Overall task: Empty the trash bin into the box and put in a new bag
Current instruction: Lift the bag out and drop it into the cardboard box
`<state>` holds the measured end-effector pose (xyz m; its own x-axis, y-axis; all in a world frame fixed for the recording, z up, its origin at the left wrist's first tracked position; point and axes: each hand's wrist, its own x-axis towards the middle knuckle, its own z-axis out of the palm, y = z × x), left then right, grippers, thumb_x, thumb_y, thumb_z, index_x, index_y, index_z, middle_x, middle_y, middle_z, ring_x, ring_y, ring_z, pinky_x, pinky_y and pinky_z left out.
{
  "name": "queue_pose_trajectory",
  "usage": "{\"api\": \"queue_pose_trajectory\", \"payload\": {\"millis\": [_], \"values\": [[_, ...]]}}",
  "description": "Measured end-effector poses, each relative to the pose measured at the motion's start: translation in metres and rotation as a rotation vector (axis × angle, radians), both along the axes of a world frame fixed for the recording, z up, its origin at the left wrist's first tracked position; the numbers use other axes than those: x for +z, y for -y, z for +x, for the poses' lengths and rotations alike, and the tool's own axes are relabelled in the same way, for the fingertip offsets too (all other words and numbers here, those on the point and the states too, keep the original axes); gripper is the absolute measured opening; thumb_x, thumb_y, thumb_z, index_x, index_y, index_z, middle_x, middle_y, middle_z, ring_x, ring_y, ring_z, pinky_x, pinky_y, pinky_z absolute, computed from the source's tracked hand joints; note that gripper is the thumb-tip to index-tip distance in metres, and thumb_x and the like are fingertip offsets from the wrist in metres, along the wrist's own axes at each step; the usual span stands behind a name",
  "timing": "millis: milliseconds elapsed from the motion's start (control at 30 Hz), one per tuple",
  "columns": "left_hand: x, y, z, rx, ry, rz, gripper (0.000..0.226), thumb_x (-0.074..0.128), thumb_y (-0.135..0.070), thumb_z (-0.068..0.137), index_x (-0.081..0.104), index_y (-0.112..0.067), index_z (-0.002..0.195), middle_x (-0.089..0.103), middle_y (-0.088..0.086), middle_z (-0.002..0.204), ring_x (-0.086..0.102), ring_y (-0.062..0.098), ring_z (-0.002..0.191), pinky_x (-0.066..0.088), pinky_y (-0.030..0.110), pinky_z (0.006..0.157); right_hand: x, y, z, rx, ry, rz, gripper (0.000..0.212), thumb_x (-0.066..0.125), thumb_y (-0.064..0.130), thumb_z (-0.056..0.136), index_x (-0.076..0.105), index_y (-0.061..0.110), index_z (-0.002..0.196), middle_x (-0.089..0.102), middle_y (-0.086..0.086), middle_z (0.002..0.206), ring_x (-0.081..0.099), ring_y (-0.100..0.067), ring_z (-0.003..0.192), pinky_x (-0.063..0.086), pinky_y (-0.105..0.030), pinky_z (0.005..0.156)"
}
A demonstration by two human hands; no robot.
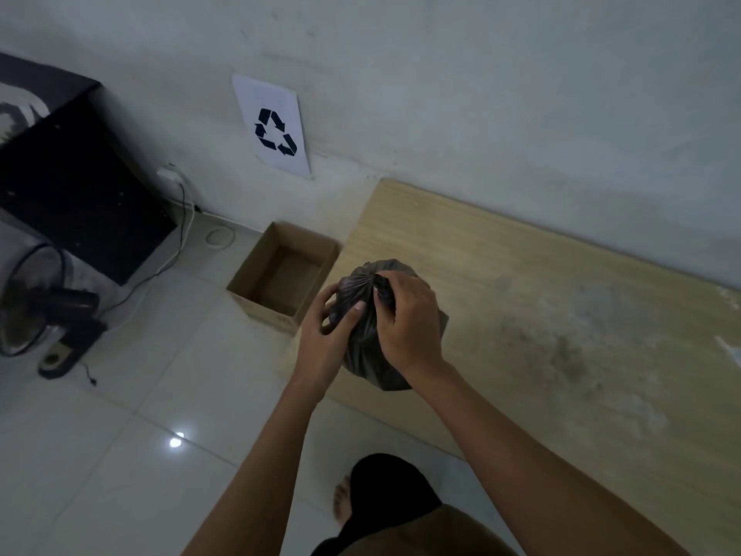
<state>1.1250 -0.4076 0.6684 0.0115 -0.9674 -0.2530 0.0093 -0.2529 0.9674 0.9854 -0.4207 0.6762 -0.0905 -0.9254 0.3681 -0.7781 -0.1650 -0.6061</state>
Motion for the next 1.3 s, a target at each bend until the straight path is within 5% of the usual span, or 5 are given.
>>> {"api": "queue_pose_trajectory", "payload": {"millis": [100, 400, 733, 1033, 1300], "values": [[-0.009, 0.043, 0.046, -0.017, -0.008, 0.015, 0.052, 0.074, -0.043, 0.090, 0.055, -0.038, 0.138, 0.061, -0.009, 0.137, 0.060, 0.007, 0.124, 0.056, 0.032, 0.098, -0.007, 0.037, 0.046, -0.046, 0.013, -0.011, 0.022, 0.056, 0.023, 0.099, 0.067, 0.012, 0.114, 0.071, -0.005, 0.102, 0.065, -0.025, 0.096, 0.051, -0.043, 0.089], [-0.026, 0.180, 0.176, -0.108, 0.034, 0.075, 0.051, 0.074, -0.040, 0.090, 0.056, -0.037, 0.138, 0.062, -0.009, 0.134, 0.062, 0.005, 0.120, 0.057, 0.028, 0.095, -0.030, 0.157, 0.174, -0.138, 0.073, 0.035, 0.022, 0.056, 0.022, 0.100, 0.068, 0.012, 0.114, 0.071, -0.004, 0.102, 0.064, -0.023, 0.096, 0.051, -0.043, 0.087], [-0.077, 0.321, 0.272, -0.266, 0.070, 0.145, 0.051, 0.074, -0.040, 0.091, 0.056, -0.032, 0.138, 0.064, -0.005, 0.134, 0.062, 0.010, 0.122, 0.055, 0.042, 0.102, -0.076, 0.278, 0.271, -0.266, 0.135, 0.181, 0.031, 0.049, 0.030, 0.101, 0.067, 0.012, 0.118, 0.071, -0.004, 0.110, 0.065, -0.022, 0.102, 0.053, -0.045, 0.093], [-0.209, 0.442, 0.328, -0.359, 0.122, 0.281, 0.054, 0.074, -0.036, 0.090, 0.053, -0.033, 0.140, 0.062, -0.006, 0.136, 0.061, 0.006, 0.122, 0.053, 0.042, 0.105, -0.220, 0.381, 0.334, -0.376, 0.243, 0.311, 0.032, 0.047, 0.031, 0.103, 0.067, 0.010, 0.118, 0.070, -0.005, 0.112, 0.065, -0.022, 0.105, 0.053, -0.045, 0.093], [-0.423, 0.518, 0.332, -0.368, 0.192, 0.255, 0.058, 0.074, -0.041, 0.087, 0.053, -0.036, 0.141, 0.062, -0.009, 0.136, 0.061, 0.007, 0.123, 0.053, 0.043, 0.105, -0.432, 0.447, 0.344, -0.346, 0.315, 0.383, 0.033, 0.046, 0.034, 0.105, 0.065, 0.014, 0.122, 0.067, -0.002, 0.116, 0.062, -0.017, 0.110, 0.053, -0.043, 0.095]]}}
